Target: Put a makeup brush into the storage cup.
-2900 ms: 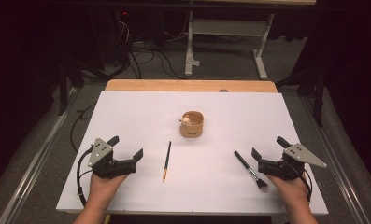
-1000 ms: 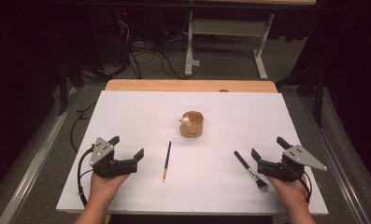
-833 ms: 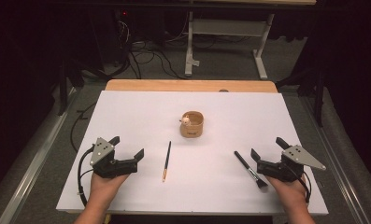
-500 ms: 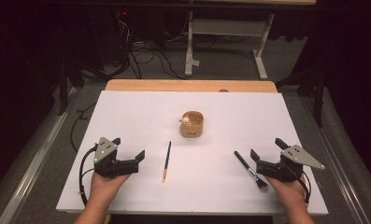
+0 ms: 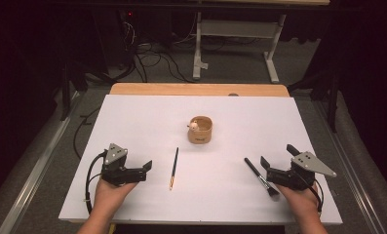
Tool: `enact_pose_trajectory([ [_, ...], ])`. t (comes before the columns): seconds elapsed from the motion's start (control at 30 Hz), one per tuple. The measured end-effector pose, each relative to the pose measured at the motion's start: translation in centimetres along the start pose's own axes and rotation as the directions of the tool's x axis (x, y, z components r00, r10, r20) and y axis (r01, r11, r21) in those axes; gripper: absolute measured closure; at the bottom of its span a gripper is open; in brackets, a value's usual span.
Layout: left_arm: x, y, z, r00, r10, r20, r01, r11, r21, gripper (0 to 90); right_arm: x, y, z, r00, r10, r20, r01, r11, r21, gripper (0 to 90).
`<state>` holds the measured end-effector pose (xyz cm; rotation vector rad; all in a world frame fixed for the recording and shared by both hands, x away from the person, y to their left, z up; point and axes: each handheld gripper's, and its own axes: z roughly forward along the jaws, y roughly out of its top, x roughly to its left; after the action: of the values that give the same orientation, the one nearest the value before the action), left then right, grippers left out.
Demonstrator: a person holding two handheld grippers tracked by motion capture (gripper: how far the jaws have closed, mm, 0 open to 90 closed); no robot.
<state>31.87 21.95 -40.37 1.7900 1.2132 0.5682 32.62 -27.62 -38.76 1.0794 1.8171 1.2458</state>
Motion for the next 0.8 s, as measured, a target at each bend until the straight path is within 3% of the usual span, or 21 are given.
enact_pose_trajectory([
  [0.5,0.2,-0.2,1.4,0.9997,-0.021,-0.012,0.022,0.9923,0.122,1.5,-0.1,-0.1,0.5,0.9999,0.003,0.013,-0.003,1.000,0.007,4.6],
  [0.8,0.3,-0.1,1.6,0.9995,-0.031,-0.004,0.031,0.9881,0.151,1.5,0.1,0.0,0.7,0.9999,0.004,0.013,-0.004,1.000,0.001,4.6],
])
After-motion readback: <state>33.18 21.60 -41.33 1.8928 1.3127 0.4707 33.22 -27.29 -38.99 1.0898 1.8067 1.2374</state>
